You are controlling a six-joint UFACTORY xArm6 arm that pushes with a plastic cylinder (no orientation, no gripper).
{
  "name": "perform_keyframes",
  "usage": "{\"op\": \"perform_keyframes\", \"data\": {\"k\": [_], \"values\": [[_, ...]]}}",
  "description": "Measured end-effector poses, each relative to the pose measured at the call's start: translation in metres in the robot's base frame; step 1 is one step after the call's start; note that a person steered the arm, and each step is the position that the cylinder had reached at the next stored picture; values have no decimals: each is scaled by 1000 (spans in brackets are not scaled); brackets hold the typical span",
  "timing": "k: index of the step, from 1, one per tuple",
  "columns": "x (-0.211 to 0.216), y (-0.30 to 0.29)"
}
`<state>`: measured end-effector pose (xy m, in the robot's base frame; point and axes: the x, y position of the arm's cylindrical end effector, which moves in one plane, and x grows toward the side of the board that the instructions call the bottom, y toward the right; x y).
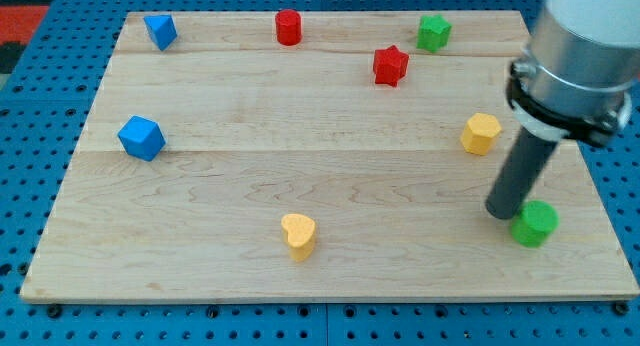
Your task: Move the red star to the bottom left corner of the board
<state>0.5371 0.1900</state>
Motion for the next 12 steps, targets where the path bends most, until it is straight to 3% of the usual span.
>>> {"op": "perform_keyframes", "data": {"k": [2, 5, 6, 7, 10, 11, 12], "values": [[-11, -33], [-86, -310], [-111, -381], [-129, -392], [-252, -175], [-272, -111], [-256, -93]]}}
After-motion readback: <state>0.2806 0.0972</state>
